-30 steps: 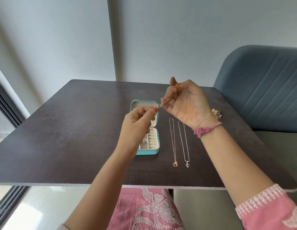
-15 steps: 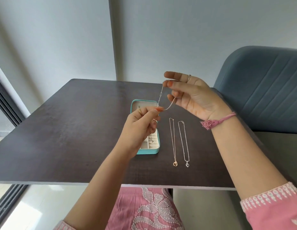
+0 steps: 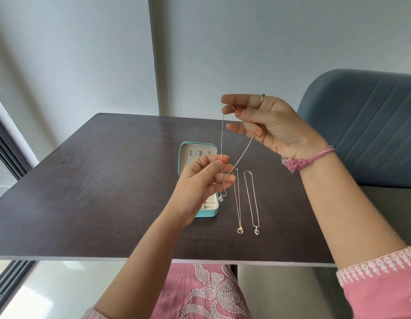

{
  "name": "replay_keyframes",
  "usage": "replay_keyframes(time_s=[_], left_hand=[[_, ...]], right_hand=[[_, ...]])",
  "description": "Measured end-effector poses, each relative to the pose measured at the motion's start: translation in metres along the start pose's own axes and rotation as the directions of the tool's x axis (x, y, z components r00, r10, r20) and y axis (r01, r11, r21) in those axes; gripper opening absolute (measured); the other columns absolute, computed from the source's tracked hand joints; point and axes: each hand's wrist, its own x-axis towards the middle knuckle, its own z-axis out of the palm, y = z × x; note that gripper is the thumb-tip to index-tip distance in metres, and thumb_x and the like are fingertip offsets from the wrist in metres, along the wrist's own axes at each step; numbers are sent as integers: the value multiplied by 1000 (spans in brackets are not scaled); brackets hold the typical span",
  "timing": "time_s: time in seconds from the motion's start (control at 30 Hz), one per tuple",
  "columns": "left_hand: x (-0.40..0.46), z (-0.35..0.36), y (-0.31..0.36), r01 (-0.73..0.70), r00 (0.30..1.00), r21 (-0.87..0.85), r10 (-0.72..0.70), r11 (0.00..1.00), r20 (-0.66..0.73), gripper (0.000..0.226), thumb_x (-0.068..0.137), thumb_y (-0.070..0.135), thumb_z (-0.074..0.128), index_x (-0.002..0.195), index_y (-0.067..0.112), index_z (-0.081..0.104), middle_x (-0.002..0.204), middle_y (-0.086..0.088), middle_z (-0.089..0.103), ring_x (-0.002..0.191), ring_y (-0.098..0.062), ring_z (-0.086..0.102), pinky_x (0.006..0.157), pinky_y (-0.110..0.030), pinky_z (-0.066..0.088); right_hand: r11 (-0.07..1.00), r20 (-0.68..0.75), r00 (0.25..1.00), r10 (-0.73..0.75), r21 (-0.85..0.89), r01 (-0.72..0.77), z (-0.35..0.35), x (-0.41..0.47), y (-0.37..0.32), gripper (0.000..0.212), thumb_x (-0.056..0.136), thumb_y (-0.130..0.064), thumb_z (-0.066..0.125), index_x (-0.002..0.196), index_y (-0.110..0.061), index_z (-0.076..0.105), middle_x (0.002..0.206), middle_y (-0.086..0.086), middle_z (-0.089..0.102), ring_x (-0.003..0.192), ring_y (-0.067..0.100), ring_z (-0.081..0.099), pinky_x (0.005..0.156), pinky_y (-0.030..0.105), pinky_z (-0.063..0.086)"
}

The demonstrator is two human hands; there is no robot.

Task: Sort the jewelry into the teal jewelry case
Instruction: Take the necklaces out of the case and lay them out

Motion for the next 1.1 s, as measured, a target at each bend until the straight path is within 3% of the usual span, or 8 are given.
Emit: replay_keyframes(time_s=[0.1, 0.2, 0.33, 0.47, 0.63, 0.73, 0.9, 1.1], left_hand=[[4, 4, 5, -21, 1000, -3, 21, 1000, -6, 12, 95, 12, 53, 101, 11, 63, 80, -1, 70, 74, -15, 69, 81, -28, 56], [8, 6, 12, -58, 998, -28, 58, 998, -33, 12, 95, 15, 53, 100, 12, 63, 82, -2, 69, 75, -15, 69, 76, -26, 56], [11, 7, 20, -131, 989, 8, 131, 991, -70, 10, 95, 15, 54, 97, 11, 63, 83, -4, 67, 74, -16, 67, 69, -23, 55], [12, 5, 30, -200, 974, 128, 211, 971, -79, 10, 94, 17, 57, 96, 11, 65, 83, -5, 65, 71, -16, 63, 70, -24, 53], [18, 5, 42, -246, 959, 326, 277, 913, -54, 14, 92, 19, 60, 96, 8, 67, 65, 6, 56, 55, -8, 47, 60, -24, 45], [21, 6, 46, -247, 959, 438, 283, 864, -16, 20, 92, 23, 61, 95, 4, 66, 56, 10, 49, 51, -7, 40, 56, -25, 38], [19, 9, 49, -242, 962, 497, 271, 833, 14, 16, 92, 24, 60, 83, 13, 67, 59, 9, 51, 54, -8, 39, 54, -22, 38], [18, 10, 56, -240, 966, 443, 256, 864, 25, 16, 91, 19, 61, 76, 14, 63, 53, 13, 49, 49, -6, 39, 55, -23, 36]], right_hand=[[999, 36, 999, 31, -40, -29, 0, -2, 3, 33, 95, 6, 45, 121, -6, 62, 104, 5, 68, 38, 4, 36, 88, 34, 54], [998, 47, 998, 32, -62, -29, -1, -3, 3, 34, 94, 7, 45, 120, -8, 63, 107, 3, 68, 46, 4, 44, 86, 35, 55], [999, 22, 999, 32, -35, -32, -5, -3, 5, 26, 91, 1, 54, 112, -8, 66, 98, 3, 70, 66, 10, 61, 86, 34, 56], [998, -32, 998, 48, -37, -50, -9, -4, 10, 22, 82, -5, 65, 104, -7, 66, 80, -5, 69, 66, 10, 63, 90, 41, 56], [959, 6, 997, 81, -274, -76, -15, -4, 13, 39, 72, -19, 76, 110, -14, 68, 83, -2, 55, 65, 7, 56, 83, 38, 57], [891, 79, 993, 93, -451, -47, -12, -6, 13, 41, 71, -29, 78, 111, -24, 69, 96, 7, 62, 57, 12, 55, 73, 33, 58], [903, 36, 999, -15, -429, 29, -6, -2, 16, 37, 72, -24, 77, 108, -16, 69, 94, 7, 74, 77, 30, 70, 79, 38, 57], [914, 43, 989, -139, -379, 145, -5, -1, 15, 27, 74, -14, 76, 100, -17, 70, 90, 12, 74, 74, 23, 68, 73, 28, 56]])
